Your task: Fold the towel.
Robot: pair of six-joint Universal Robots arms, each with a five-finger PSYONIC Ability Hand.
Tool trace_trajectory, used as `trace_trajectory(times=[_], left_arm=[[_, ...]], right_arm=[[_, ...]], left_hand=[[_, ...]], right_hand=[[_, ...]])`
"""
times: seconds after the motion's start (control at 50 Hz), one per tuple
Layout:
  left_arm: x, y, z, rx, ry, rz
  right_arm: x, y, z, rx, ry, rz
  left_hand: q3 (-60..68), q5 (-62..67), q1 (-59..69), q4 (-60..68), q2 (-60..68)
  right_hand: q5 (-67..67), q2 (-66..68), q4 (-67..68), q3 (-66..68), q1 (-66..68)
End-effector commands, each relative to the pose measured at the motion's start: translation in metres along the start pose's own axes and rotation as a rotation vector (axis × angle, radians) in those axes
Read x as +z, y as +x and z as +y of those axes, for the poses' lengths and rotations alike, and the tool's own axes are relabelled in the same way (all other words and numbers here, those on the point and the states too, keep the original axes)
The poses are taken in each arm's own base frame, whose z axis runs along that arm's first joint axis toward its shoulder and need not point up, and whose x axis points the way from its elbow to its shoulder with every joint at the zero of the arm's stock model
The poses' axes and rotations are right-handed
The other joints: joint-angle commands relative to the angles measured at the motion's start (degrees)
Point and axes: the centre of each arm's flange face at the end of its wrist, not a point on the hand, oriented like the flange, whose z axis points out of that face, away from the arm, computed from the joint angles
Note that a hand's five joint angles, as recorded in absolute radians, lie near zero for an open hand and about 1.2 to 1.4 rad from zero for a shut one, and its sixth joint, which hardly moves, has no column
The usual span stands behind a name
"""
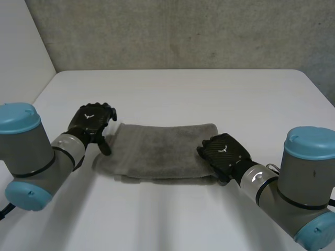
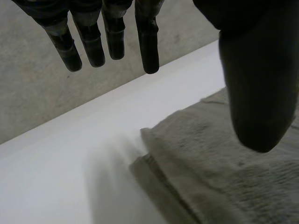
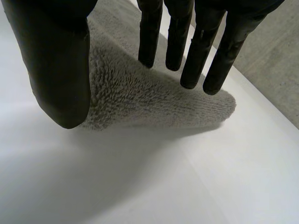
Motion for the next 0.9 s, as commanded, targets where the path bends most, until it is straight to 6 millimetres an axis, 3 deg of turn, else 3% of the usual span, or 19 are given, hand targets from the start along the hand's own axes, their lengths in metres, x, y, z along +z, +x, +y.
trace_trajectory(times=[0.02,0.1,0.22,0.48,0.9], left_arm=[[-0.005,0.008,0.002,0.005,-0.007,0.024],[-0.007,0.013,0.004,0.018,-0.011,0.043],[-0.01,0.019,0.005,0.033,-0.016,0.092],[-0.027,0.028,0.025,0.278,-0.127,0.209],[-0.027,0.026,0.027,0.305,-0.137,0.2]], right_arm=[[0.006,-0.003,0.014,0.012,-0.032,-0.01],[0.007,0.0,0.015,0.014,-0.034,-0.002],[0.006,0.0,0.013,0.015,-0.031,0.001],[0.004,0.0,0.005,0.046,-0.008,0.007],[0.007,-0.007,-0.009,0.175,0.037,-0.018]], left_hand=[[-0.5,0.8,-1.2,-1.3,-1.0],[6.8,8.2,6.1,6.1,6.4],[6.9,8.2,6.2,6.1,6.4],[8.5,9.9,7.8,7.8,8.1],[8.5,9.9,7.8,7.8,8.1]], right_hand=[[6.8,7.1,7.1,7.0,7.3],[9.3,9.6,9.6,9.5,9.8],[9.2,9.5,9.5,9.4,9.6],[7.8,8.1,8.1,8.0,8.3],[7.8,8.1,8.1,8.0,8.3]])
